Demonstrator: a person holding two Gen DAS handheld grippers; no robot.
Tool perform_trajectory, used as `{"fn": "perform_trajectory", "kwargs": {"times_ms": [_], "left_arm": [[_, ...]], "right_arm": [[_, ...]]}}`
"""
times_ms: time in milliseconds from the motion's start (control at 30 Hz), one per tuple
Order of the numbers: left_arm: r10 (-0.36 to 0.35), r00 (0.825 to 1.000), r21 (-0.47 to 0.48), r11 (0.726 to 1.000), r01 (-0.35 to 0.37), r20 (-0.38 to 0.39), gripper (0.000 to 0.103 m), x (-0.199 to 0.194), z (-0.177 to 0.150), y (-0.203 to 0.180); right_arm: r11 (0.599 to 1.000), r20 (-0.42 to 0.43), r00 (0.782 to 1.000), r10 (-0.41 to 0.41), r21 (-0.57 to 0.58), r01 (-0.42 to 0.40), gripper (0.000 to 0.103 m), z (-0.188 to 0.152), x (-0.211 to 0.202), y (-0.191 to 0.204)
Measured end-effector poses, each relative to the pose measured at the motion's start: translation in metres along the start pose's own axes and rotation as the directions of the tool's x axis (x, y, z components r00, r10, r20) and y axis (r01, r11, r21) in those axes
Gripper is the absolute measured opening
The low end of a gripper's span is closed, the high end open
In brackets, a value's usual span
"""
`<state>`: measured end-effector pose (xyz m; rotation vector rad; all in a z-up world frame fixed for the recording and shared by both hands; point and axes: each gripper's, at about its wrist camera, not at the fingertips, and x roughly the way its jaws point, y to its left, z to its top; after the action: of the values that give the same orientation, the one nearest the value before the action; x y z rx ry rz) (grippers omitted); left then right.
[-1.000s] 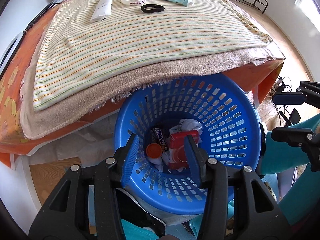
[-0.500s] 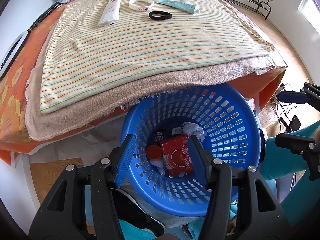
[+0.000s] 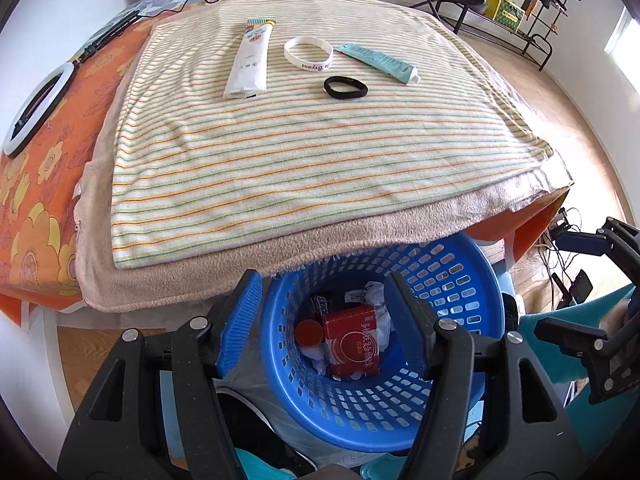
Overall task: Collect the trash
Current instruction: 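Move both grippers back over the towel toward the tissue packet and tube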
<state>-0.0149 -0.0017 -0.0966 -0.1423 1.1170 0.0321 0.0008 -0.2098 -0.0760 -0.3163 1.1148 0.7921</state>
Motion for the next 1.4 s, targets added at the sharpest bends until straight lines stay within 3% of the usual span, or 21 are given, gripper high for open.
{"fn": "perform_trajectory", "kwargs": {"times_ms": [400, 667, 867, 1133, 1400], "left_arm": [[0.005, 0.997, -0.038, 0.999, -0.002, 0.073, 0.066, -0.023, 0.042, 0.014], [0.008, 0.997, -0.085, 0.996, -0.001, 0.081, 0.066, -0.017, 0.067, 0.028], [0.006, 0.995, -0.105, 0.994, 0.004, 0.095, 0.066, -0.011, 0.09, 0.038], [-0.006, 0.994, -0.151, 0.988, 0.022, 0.109, 0.065, 0.003, 0.121, 0.056], [-0.016, 0.995, -0.197, 0.98, 0.035, 0.097, 0.065, 0.029, 0.157, 0.07]], "right_arm": [[0.998, -0.005, 1.0, -0.004, 0.061, 0.004, 0.093, 0.03, -0.009, -0.015], [0.997, 0.135, 0.988, -0.073, 0.001, 0.074, 0.093, 0.069, -0.027, -0.03], [0.996, 0.188, 0.978, -0.094, 0.022, 0.091, 0.093, 0.11, -0.03, -0.047], [0.994, 0.157, 0.984, -0.086, 0.084, 0.074, 0.092, 0.152, -0.002, -0.077], [0.991, 0.101, 0.995, -0.025, 0.133, 0.011, 0.086, 0.177, 0.035, -0.097]]}}
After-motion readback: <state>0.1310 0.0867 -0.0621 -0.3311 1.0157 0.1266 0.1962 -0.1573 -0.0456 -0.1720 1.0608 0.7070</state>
